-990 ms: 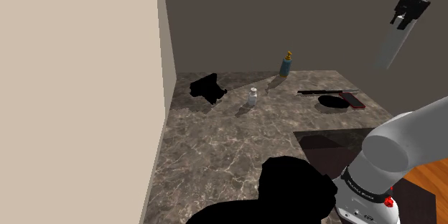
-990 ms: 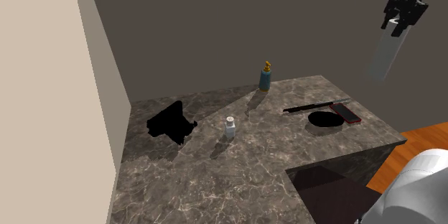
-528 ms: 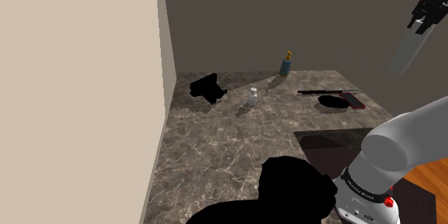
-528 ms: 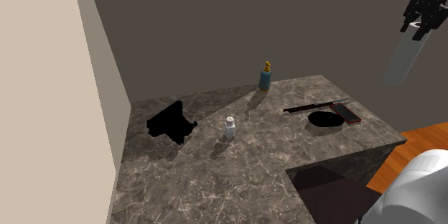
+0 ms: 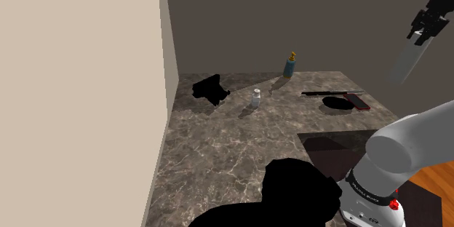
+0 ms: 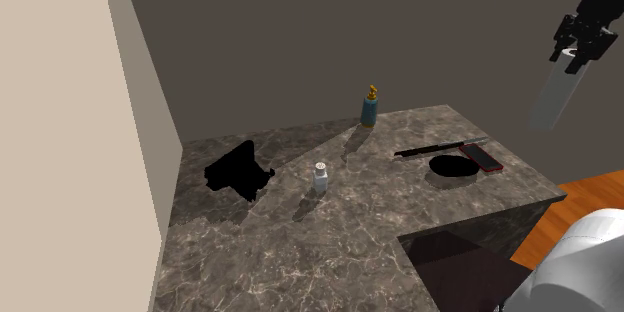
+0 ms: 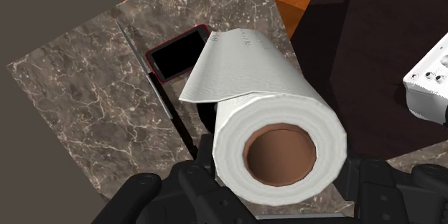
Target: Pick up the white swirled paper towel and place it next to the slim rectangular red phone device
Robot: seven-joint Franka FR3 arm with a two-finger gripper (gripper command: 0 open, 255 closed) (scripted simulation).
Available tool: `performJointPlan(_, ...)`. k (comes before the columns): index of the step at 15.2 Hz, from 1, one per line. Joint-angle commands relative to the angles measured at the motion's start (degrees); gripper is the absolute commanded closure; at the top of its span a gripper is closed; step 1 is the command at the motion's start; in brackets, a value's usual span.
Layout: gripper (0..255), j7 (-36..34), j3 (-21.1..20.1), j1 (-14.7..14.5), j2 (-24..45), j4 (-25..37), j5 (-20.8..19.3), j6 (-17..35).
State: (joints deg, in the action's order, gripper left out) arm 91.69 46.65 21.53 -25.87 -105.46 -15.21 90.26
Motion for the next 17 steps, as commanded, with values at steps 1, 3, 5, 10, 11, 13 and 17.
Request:
performJointPlan(1,255,-0.3,-0.1,0.3,-0.6,-1.9,-0.4,1.4)
performJointPlan(3,255,-0.5,0.0,0.5,-1.0,-3.7,-0.7,2.9)
performJointPlan(5,255,-0.7,0.1,0.7,-1.4,-5.5,-1.0,4.3)
performJointPlan(10,255,-1.0,0.7,1.2,-2.1,-9.8,-1.8,8.0)
performJointPlan(11,255,-1.1,0.8,1.3,-2.2,-10.6,-1.9,8.7)
performJointPlan(13,255,-1.1,1.1,1.4,-2.4,-12.2,-2.2,10.2)
performJointPlan(17,255,-1.2,1.9,1.6,-2.5,-15.2,-2.7,13.2)
